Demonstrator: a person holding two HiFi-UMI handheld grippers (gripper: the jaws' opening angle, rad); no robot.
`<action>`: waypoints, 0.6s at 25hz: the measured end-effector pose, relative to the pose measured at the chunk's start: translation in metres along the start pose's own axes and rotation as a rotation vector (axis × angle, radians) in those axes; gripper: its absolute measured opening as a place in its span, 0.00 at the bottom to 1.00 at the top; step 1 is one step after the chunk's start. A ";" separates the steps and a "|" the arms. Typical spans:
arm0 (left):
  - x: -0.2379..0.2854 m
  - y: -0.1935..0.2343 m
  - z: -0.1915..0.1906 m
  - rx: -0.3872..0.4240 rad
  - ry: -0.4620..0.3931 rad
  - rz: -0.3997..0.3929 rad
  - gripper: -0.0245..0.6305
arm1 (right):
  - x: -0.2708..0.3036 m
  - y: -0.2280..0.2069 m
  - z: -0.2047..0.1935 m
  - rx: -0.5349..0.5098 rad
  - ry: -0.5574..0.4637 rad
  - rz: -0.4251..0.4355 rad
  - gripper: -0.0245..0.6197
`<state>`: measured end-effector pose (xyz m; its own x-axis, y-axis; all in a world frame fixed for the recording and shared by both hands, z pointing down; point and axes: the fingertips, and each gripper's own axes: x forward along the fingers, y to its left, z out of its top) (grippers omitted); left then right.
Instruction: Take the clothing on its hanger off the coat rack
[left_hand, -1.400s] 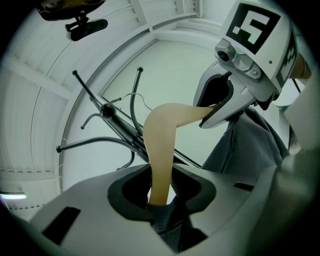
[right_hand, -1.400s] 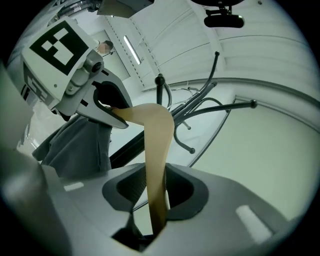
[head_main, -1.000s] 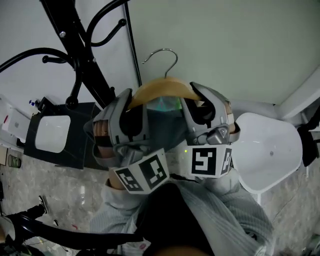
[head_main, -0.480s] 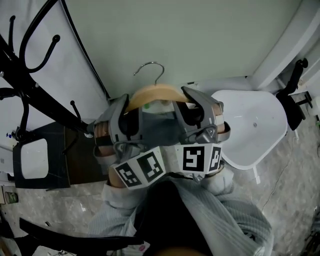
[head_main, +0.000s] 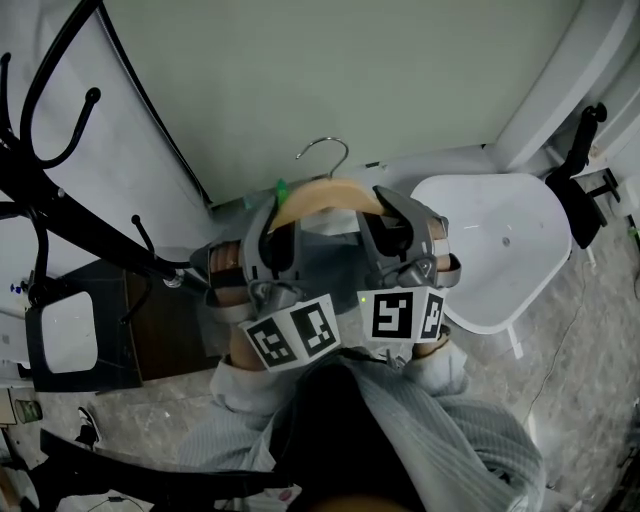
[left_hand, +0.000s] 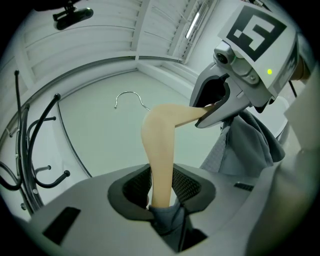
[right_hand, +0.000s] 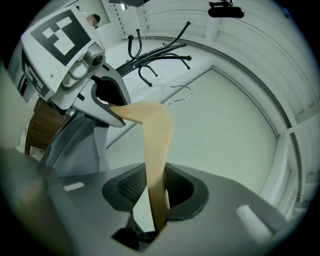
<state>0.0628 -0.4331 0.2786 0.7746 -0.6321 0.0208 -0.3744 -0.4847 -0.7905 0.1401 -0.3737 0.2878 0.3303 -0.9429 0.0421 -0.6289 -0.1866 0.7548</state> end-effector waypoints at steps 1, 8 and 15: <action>0.001 -0.001 0.000 0.001 0.000 -0.003 0.22 | 0.000 0.000 -0.001 0.004 0.002 0.002 0.20; 0.006 -0.001 -0.009 0.007 0.012 -0.020 0.22 | 0.009 0.009 -0.004 0.024 0.012 0.023 0.20; 0.006 0.000 -0.012 0.008 0.014 -0.022 0.22 | 0.010 0.011 -0.002 0.030 0.013 0.023 0.20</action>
<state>0.0611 -0.4441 0.2859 0.7753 -0.6299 0.0466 -0.3532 -0.4936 -0.7948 0.1376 -0.3848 0.2982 0.3242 -0.9436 0.0676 -0.6569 -0.1731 0.7338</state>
